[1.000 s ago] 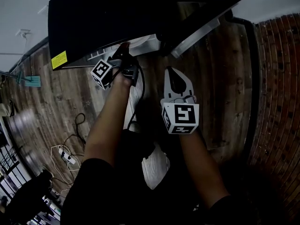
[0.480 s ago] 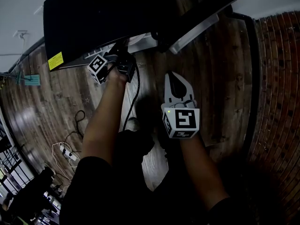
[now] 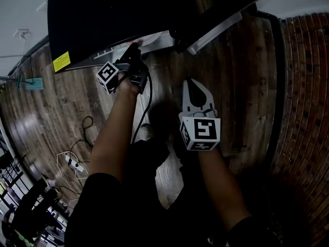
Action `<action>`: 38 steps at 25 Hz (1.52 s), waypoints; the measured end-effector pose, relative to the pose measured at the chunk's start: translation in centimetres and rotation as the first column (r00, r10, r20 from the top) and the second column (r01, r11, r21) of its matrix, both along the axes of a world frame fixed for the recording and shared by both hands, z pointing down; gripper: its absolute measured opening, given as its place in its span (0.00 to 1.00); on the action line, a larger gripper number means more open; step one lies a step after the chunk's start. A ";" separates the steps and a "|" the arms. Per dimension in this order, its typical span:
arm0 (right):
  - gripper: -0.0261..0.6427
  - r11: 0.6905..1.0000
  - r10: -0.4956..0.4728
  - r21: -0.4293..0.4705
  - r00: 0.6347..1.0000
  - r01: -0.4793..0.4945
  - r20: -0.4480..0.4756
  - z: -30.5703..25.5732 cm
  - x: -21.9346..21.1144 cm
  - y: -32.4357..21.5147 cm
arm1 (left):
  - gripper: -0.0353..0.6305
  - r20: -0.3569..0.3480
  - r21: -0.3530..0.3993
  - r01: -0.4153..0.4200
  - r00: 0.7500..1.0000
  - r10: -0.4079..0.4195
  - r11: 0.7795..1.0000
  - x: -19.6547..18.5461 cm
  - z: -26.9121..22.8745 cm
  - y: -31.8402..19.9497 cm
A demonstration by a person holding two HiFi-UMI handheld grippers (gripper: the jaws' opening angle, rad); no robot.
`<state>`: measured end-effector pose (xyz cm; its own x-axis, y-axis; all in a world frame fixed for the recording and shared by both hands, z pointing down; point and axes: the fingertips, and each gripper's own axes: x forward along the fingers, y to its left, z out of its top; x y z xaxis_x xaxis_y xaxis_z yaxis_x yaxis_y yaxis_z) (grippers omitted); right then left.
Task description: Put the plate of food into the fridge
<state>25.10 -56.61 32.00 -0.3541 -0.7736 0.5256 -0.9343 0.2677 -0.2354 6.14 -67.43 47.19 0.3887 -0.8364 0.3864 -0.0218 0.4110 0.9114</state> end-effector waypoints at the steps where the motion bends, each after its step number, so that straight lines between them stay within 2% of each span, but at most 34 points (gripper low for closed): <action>1: 0.06 1.000 0.007 -0.009 1.000 -0.007 0.003 -0.4 0.0 0.2 | 0.33 0.019 -0.020 0.000 1.000 0.000 1.000 -0.1 -0.2 1.0; 2: 0.06 1.000 0.016 -0.020 1.000 -0.016 0.005 -1.0 0.0 0.4 | 0.25 0.047 -0.038 -0.004 0.999 0.005 0.999 -0.2 -0.7 2.0; 3: 0.06 0.999 0.024 -0.031 1.000 -0.024 0.006 -1.6 0.1 0.6 | 0.09 0.087 -0.050 -0.018 0.996 0.022 0.999 -0.2 -1.3 3.0; 4: 0.06 0.999 0.031 -0.040 0.999 -0.031 0.004 -2.3 0.1 0.8 | 0.05 0.130 -0.051 -0.044 0.990 0.051 0.998 0.0 -2.2 3.9; 7: 0.06 0.998 0.047 -0.051 0.999 -0.047 0.002 -5.5 0.0 1.5 | 0.05 0.211 -0.011 -0.162 0.964 0.160 0.987 1.4 -6.2 5.9; 8: 0.06 0.997 0.050 -0.052 0.999 -0.050 0.002 -6.7 -0.1 1.7 | 0.05 0.237 0.008 -0.214 0.950 0.206 0.977 2.1 -7.9 6.4; 9: 0.06 0.997 0.054 -0.053 0.999 -0.054 0.000 -7.9 -0.3 2.0 | 0.05 0.277 0.029 -0.279 0.925 0.260 0.960 3.0 -9.8 7.0; 10: 0.06 0.997 0.057 -0.056 0.998 -0.057 -0.003 -9.0 -0.4 2.2 | 0.05 0.335 0.049 -0.352 0.887 0.317 0.935 3.9 -11.9 7.6; 11: 0.06 0.997 0.060 -0.056 0.998 -0.060 -0.006 -10.1 -0.6 2.4 | 0.05 0.405 0.066 -0.424 0.839 0.364 0.903 4.8 -14.1 8.3; 13: 0.06 0.997 0.060 -0.044 0.998 -0.060 -0.009 -12.3 -1.3 2.5 | 0.05 0.563 0.092 -0.545 0.718 0.408 0.833 6.1 -18.8 9.2; 15: 0.06 0.998 0.054 -0.026 0.998 -0.055 -0.013 -14.4 -2.2 2.6 | 0.05 0.718 0.108 -0.630 0.585 0.378 0.769 6.3 -23.8 9.9; 16: 0.06 0.998 0.051 -0.019 0.999 -0.052 -0.012 -15.5 -2.8 2.7 | 0.05 0.776 0.115 -0.656 0.528 0.345 0.746 6.2 -26.4 10.3; 17: 0.06 0.999 0.050 -0.013 0.999 -0.050 -0.009 -16.7 -3.3 3.0 | 0.05 0.820 0.124 -0.672 0.484 0.307 0.730 5.8 -28.9 10.7; 19: 0.06 0.999 0.054 0.004 0.999 -0.054 0.008 -19.3 -4.4 3.2 | 0.05 0.874 0.140 -0.682 0.426 0.235 0.718 4.7 -33.7 11.3; 23: 0.06 0.997 0.067 0.043 0.997 -0.069 0.047 -24.8 -6.3 3.1 | 0.05 0.933 0.147 -0.687 0.334 0.131 0.711 2.3 -41.7 11.9; 27: 0.06 0.993 0.045 0.110 0.998 -0.050 0.050 -31.7 -8.1 2.5 | 0.05 0.960 0.159 -0.682 0.276 0.050 0.714 0.3 -48.9 12.3; 30: 0.06 0.989 0.047 0.140 0.998 -0.052 0.033 -37.5 -9.0 2.4 | 0.05 0.974 0.140 -0.694 0.226 0.029 0.707 -0.4 -54.3 13.1; 31: 0.06 0.987 0.047 0.155 0.998 -0.051 0.028 -39.8 -9.2 2.5 | 0.05 0.976 0.137 -0.697 0.217 0.024 0.704 -0.5 -56.3 13.5; 32: 0.06 0.983 0.047 0.174 0.999 -0.050 0.025 -42.2 -9.4 2.6 | 0.05 0.975 0.141 -0.697 0.220 0.022 0.703 -0.5 -58.3 13.9; 35: 0.06 0.968 0.036 0.246 0.999 -0.040 0.017 -49.6 -9.9 3.0 | 0.05 0.965 0.163 -0.681 0.262 0.029 0.714 -0.8 -64.3 14.8; 38: 0.06 0.949 0.019 0.316 1.000 -0.020 0.007 -56.1 -10.6 2.7 | 0.05 0.961 0.191 -0.668 0.277 0.002 0.719 -1.3 -70.4 14.8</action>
<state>14.48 -53.87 -24.15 -0.3390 -0.9065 0.2518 -0.9393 0.3109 -0.1453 4.86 -52.63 -23.24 0.3998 -0.8691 0.2913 -0.9098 -0.3379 0.2409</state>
